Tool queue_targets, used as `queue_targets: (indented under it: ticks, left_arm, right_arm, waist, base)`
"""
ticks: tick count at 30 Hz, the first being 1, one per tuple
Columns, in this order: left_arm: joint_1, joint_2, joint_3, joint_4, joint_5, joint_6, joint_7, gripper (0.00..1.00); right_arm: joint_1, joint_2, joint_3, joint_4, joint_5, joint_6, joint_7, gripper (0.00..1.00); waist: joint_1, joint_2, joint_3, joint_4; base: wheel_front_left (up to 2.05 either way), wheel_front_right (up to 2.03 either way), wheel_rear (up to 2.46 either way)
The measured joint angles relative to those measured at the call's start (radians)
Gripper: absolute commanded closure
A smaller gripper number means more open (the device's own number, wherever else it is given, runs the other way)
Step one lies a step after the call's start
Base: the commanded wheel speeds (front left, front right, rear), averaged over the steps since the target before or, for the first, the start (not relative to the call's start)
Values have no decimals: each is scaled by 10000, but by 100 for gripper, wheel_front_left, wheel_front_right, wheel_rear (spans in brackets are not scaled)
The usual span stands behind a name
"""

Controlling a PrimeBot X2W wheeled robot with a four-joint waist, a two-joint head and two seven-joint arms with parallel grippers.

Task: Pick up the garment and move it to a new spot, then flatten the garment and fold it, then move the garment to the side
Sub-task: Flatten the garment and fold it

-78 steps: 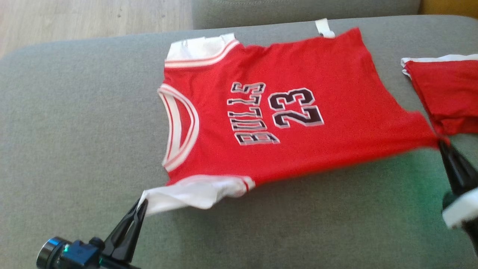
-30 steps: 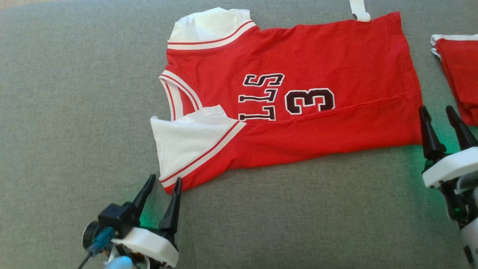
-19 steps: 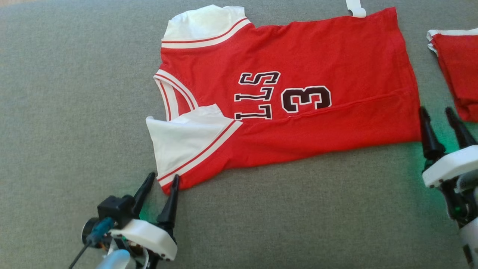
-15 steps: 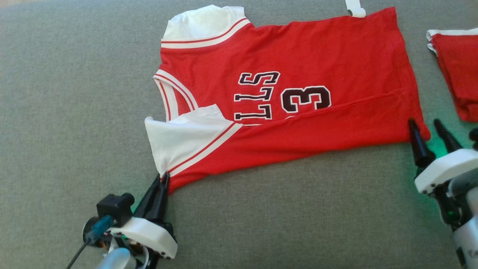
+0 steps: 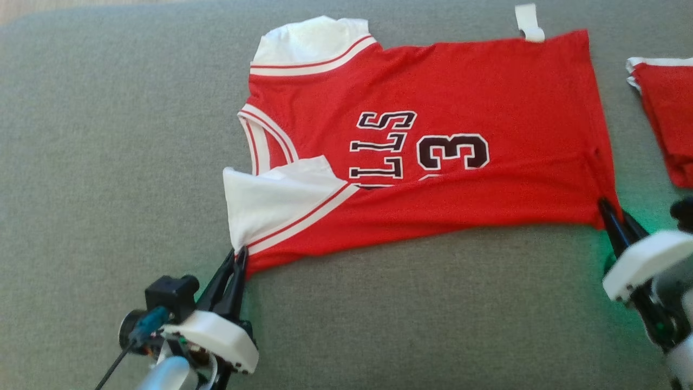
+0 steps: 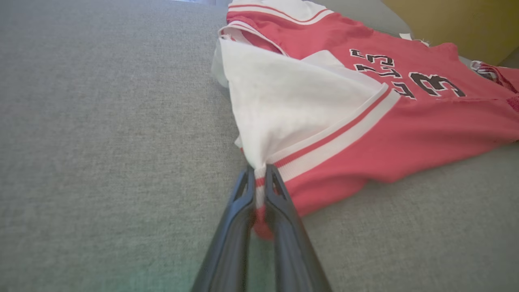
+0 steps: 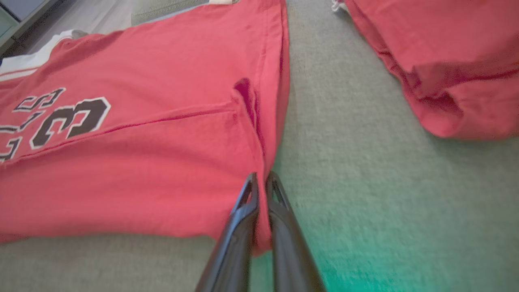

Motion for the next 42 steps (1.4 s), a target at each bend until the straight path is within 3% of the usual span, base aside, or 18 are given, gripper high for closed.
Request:
queue_targets:
  ticks: [6,17,18,19,20,21,22,28,32,37,42]
  left_arm:
    - [865,416,-19,-834,-102,374,470,100]
    - [2402,963,-339,-2677,-213,1022,1331,100]
    - [2412,963,-353,-2725,-257,1026,1358,100]
    - [2411,970,-378,-2748,-282,1026,1421,100]
    - [2406,976,-408,-2765,-280,1026,1467,78]
    - [2392,982,-460,-2794,-278,1026,1513,18]
    - [2359,984,-543,-2823,-272,1024,1578,0]
    - [1522,1258,-583,-3193,-65,903,2103,0]
    - [-141,1764,-270,-3680,165,514,2775,0]
    - [-3405,2224,104,-3411,69,-441,4381,0]
    - [-6525,2073,90,-1860,-291,-1446,6100,0]
  right_arm:
    - [1290,-504,-182,-882,94,0,228,100]
    - [2608,-763,-763,-1519,355,0,752,100]
    - [2706,-763,-817,-1557,391,0,790,73]
    - [2776,-755,-872,-1597,418,0,884,7]
    - [2814,-719,-993,-1626,412,0,918,0]
    - [2849,-673,-1143,-1670,387,0,917,0]
    - [2878,-648,-1239,-1714,320,0,880,0]
    - [2852,-466,-1783,-2385,-209,0,504,0]
    - [2689,-242,-1910,-2821,-506,0,508,0]
    - [2106,-188,-1902,-3461,-750,0,629,0]
    - [1512,-111,-1799,-4013,-928,0,771,0]
  waist:
    - [-1,0,-356,-244]
    - [-1,0,-701,-401]
    - [-1,0,-707,-389]
    - [-1,0,-708,-382]
    - [-1,0,-704,-376]
    - [-1,0,-694,-366]
    - [-1,0,-680,-353]
    - [-1,0,-476,-365]
    - [-1,0,-158,-394]
    - [1,0,532,-467]
    - [2,0,1395,-651]
  base:
    - [0,0,0]
    - [0,0,0]
    - [0,0,0]
    - [0,0,0]
    - [0,0,0]
    - [0,0,0]
    - [0,0,0]
    - [0,0,0]
    - [0,0,0]
    - [0,0,0]
    - [0,0,0]
